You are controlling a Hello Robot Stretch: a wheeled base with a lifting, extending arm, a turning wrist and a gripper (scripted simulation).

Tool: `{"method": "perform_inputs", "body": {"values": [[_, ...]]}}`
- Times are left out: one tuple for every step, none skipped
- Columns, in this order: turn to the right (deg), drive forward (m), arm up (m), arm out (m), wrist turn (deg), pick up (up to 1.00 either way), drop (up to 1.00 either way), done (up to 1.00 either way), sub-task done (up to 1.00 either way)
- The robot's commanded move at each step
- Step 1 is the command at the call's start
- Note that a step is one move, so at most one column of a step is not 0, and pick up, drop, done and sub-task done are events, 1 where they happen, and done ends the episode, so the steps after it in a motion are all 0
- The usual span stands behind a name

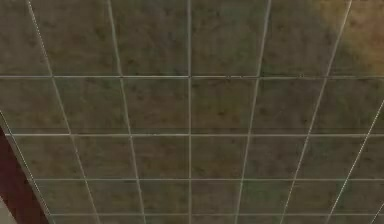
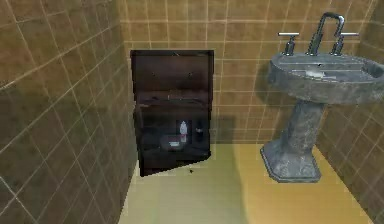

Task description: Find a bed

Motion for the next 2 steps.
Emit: {"method": "perform_inputs", "body": {"values": [[-45.0, 0.00, 0.00, 0.00, 0.0, 0.00, 0.00, 0.00, 0.00], [-45.0, 0.00, 0.00, 0.00, 0.0, 0.00, 0.00, 0.00, 0.00]]}}
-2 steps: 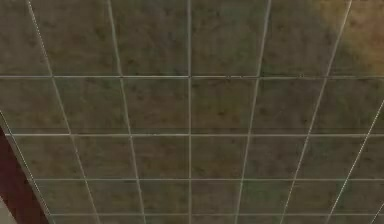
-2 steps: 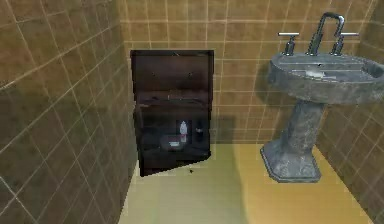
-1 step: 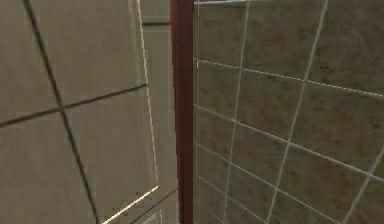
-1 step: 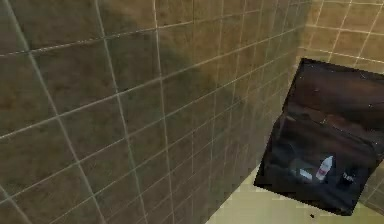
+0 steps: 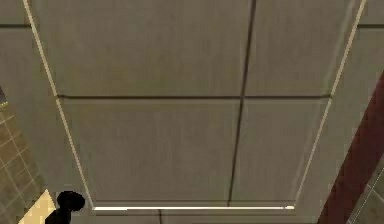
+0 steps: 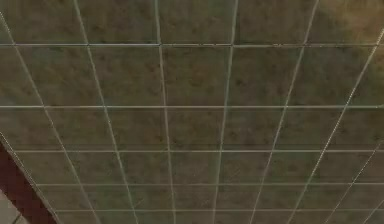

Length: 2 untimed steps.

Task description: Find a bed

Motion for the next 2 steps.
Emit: {"method": "perform_inputs", "body": {"values": [[-45.0, 0.00, 0.00, 0.00, 0.0, 0.00, 0.00, 0.00, 0.00], [-33.0, 0.00, 0.00, 0.00, 0.0, 0.00, 0.00, 0.00, 0.00]]}}
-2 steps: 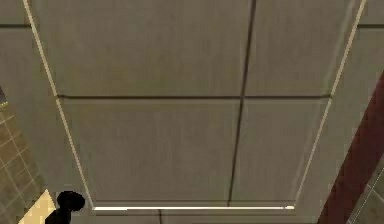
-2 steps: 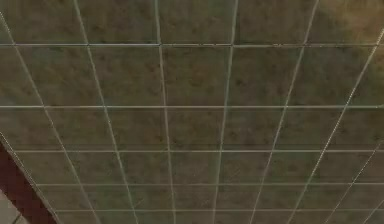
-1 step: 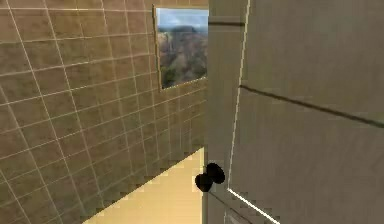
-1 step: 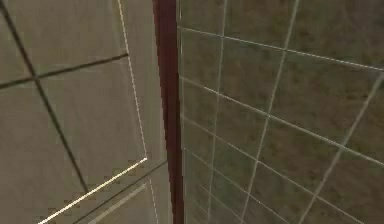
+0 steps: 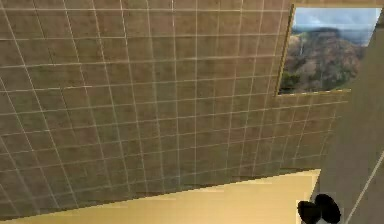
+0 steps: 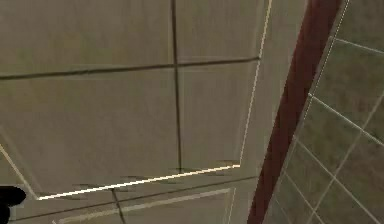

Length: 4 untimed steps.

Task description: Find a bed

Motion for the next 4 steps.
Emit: {"method": "perform_inputs", "body": {"values": [[0.0, 0.55, 0.00, 0.00, 0.0, 0.00, 0.00, 0.00, 0.00], [15.0, 0.00, 0.00, 0.00, 0.0, 0.00, 0.00, 0.00, 0.00], [0.0, 0.40, 0.00, 0.00, 0.0, 0.00, 0.00, 0.00, 0.00], [45.0, 0.00, 0.00, 0.00, 0.0, 0.00, 0.00, 0.00, 0.00]]}}
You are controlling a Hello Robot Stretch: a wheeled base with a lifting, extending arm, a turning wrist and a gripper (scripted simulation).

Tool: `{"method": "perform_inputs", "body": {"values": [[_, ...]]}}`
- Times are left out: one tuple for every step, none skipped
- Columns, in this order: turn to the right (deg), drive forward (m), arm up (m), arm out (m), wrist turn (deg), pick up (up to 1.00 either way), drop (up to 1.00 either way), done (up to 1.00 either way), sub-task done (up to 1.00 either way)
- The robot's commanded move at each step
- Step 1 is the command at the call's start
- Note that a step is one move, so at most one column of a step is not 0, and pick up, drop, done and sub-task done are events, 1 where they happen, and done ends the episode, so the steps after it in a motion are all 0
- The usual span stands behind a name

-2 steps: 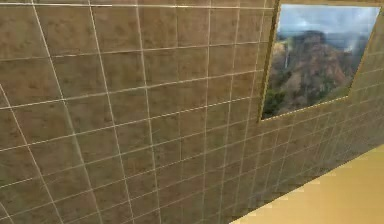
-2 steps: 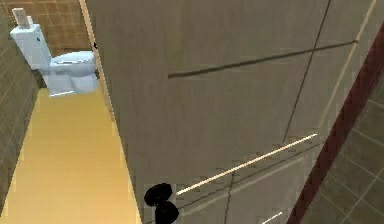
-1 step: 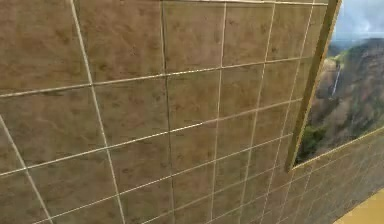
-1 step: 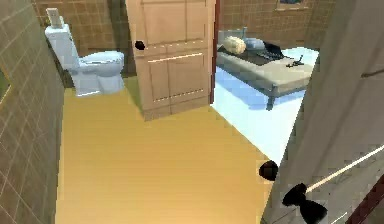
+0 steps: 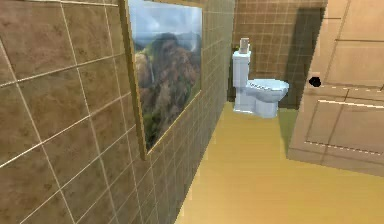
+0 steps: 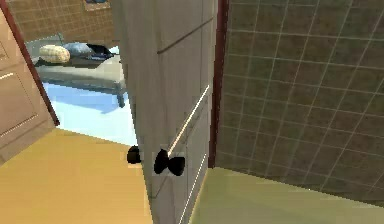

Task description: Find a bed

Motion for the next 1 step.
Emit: {"method": "perform_inputs", "body": {"values": [[15.0, 0.00, 0.00, 0.00, 0.0, 0.00, 0.00, 0.00, 0.00]]}}
